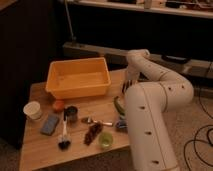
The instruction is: Wipe table surface with eraser
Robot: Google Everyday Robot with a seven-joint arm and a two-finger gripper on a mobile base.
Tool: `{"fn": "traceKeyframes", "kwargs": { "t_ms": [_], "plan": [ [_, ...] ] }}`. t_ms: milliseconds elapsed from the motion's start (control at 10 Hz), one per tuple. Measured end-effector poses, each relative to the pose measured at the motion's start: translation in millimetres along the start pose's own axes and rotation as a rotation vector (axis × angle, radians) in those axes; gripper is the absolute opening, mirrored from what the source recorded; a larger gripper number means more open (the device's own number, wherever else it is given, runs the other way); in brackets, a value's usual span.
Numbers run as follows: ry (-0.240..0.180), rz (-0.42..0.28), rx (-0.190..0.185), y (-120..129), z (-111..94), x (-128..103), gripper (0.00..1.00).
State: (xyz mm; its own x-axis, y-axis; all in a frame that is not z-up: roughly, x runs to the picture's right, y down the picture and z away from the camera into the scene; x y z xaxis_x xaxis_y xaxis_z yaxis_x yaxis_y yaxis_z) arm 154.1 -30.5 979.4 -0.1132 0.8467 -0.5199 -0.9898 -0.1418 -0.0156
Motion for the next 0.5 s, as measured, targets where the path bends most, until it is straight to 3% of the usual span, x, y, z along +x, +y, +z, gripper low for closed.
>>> {"fn": "traceKeyframes", "kwargs": {
  "t_ms": [300, 500],
  "plan": [
    [0.020, -0.100, -0.034, 21, -13, 55, 0.00],
    [0.034, -0.125, -0.046, 21, -17, 78, 0.00]
  ]
}}
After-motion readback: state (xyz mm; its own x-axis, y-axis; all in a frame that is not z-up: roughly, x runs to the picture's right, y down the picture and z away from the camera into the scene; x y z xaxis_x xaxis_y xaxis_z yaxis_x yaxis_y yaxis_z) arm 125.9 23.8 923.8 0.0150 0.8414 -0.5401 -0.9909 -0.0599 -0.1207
